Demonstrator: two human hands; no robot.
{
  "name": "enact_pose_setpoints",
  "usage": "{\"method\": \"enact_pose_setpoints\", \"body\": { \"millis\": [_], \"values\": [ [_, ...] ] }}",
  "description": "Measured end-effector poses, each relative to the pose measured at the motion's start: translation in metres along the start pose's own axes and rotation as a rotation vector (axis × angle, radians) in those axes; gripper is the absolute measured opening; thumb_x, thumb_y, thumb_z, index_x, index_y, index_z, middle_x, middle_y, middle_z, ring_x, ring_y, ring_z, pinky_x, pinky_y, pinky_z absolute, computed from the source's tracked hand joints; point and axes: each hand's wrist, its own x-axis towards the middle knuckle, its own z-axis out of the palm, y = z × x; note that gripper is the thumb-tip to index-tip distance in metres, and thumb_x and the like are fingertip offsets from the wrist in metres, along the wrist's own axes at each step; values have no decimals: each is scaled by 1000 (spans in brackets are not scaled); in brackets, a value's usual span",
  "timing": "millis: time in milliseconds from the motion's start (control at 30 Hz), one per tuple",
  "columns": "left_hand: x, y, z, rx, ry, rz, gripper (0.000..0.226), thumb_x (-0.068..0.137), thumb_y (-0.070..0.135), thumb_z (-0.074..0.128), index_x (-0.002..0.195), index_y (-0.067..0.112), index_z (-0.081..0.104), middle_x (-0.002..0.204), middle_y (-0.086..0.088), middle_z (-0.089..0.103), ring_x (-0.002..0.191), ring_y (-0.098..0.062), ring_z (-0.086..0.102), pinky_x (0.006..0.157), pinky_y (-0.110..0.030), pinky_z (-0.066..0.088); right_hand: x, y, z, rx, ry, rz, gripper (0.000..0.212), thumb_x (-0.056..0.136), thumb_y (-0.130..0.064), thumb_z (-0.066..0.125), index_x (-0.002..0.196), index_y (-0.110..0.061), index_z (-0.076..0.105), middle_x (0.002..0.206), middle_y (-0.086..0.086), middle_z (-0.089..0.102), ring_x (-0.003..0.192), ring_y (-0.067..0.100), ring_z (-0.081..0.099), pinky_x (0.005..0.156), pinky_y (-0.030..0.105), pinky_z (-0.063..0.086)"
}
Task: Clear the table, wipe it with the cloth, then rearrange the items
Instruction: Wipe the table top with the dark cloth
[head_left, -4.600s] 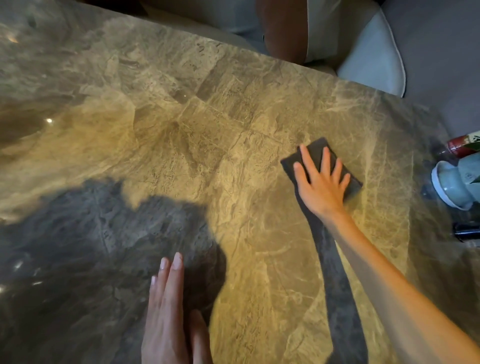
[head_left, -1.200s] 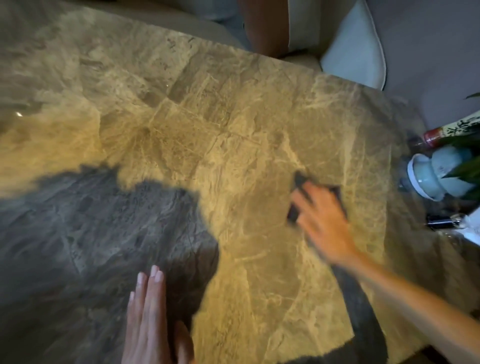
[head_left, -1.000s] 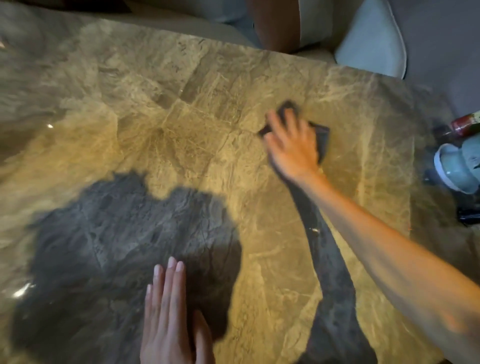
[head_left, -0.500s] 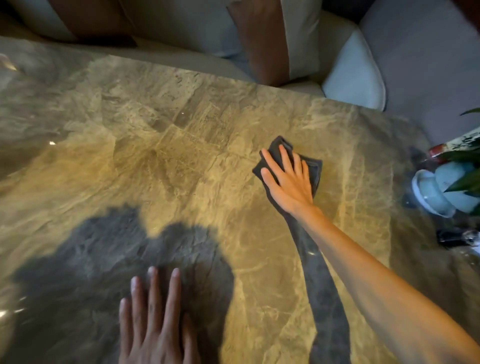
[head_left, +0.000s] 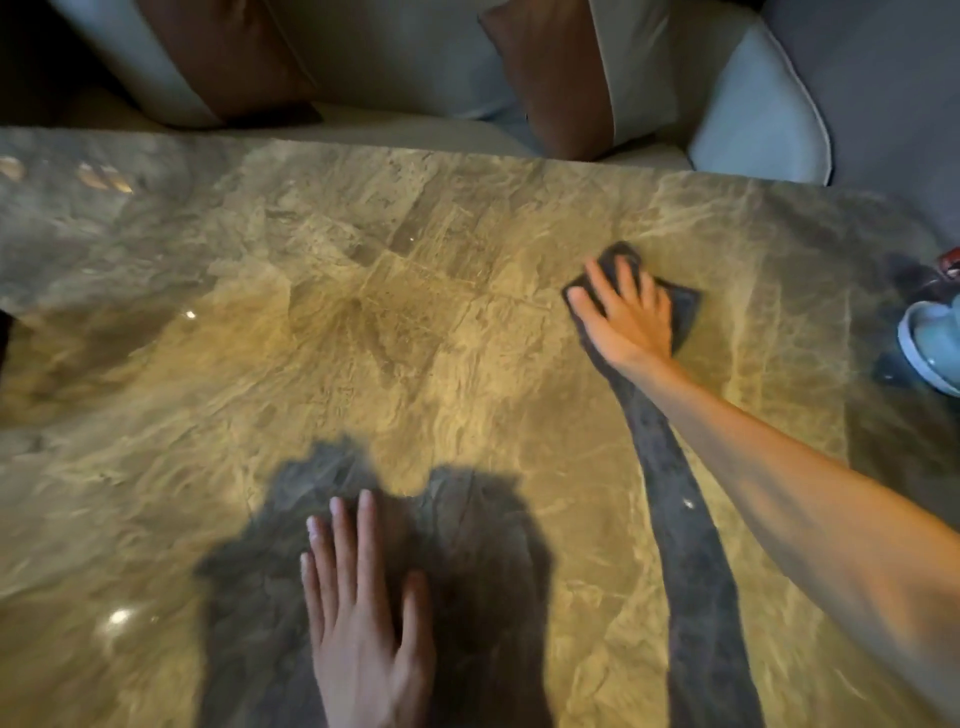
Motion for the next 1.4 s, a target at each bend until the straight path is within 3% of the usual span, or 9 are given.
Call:
{"method": "enact_pose_setpoints", "body": {
  "millis": [233, 367, 500, 667, 867, 1100, 1200, 1267, 1400],
  "values": [
    [23, 36, 6, -39, -122, 424, 61, 96, 28, 40, 152, 16, 19, 163, -5, 6, 152, -21, -3, 123, -39, 1, -149, -49, 22, -29, -68, -812, 61, 93, -58, 39, 149, -37, 36, 162, -2, 27, 151, 24, 19, 123, 45, 15],
    [0, 26, 11, 53, -301, 526, 53, 99, 26, 29, 149, 12, 28, 161, -8, 19, 151, -19, 8, 123, -42, 12, -247, -30, 24, 177, -369, -965, 42, 91, -41, 49, 131, -30, 58, 154, -5, 42, 150, 17, 21, 121, 51, 17],
    [-63, -3, 0, 67, -382, 536, 48, 97, 20, 34, 142, 6, 41, 150, -8, 42, 143, -22, 33, 115, -45, 30, -324, -4, 28, 125, -240, -1097, 34, 98, -42, 47, 129, -37, 60, 145, -5, 53, 145, 24, 35, 120, 47, 24],
    [-140, -29, -24, 18, -489, 662, 49, 94, 16, 47, 141, 3, 42, 155, -9, 33, 147, -22, 27, 120, -44, 23, -387, 15, 25, 238, -225, -1164, 30, 97, -31, 57, 125, -40, 63, 139, -11, 58, 141, 14, 41, 119, 38, 28],
    [-196, -50, -41, 23, -594, 725, 70, 81, 0, 53, 147, 1, 31, 160, -11, 21, 148, -28, 22, 116, -47, 30, -418, 16, 14, 361, -460, -1046, 35, 96, -17, 54, 125, -33, 64, 141, -10, 57, 144, 5, 35, 122, 36, 23],
    [-158, 9, -62, -285, -535, 365, 52, 95, 13, 45, 146, 21, 36, 152, 5, 38, 141, -5, 36, 113, -31, 37, -380, 3, -44, 872, -873, -376, 35, 92, -20, 57, 125, -29, 63, 126, -26, 64, 122, -4, 56, 111, 27, 39],
    [-98, 34, -70, -336, -346, 160, 46, 95, 31, 44, 140, 24, 44, 142, 4, 52, 131, -6, 49, 109, -32, 42, -322, 11, -86, 1260, -753, -90, 39, 87, -19, 63, 126, -16, 59, 118, -16, 71, 114, 2, 63, 99, 17, 47],
    [-63, 35, -77, -299, -138, -10, 39, 95, 21, 48, 134, 21, 50, 129, 1, 61, 118, -11, 57, 100, -31, 46, -270, 21, -110, 1361, -493, 22, 54, 80, -32, 64, 130, -15, 54, 111, -17, 73, 105, -1, 67, 87, 12, 51],
    [-59, -1, -77, -75, 121, -140, 34, 90, 19, 43, 122, 12, 49, 109, -5, 53, 102, -19, 46, 90, -37, 39, -164, 26, -120, 1014, -126, -63, 35, 97, -32, 55, 132, -32, 51, 142, -3, 55, 127, 0, 49, 108, 16, 38]
  ]
}}
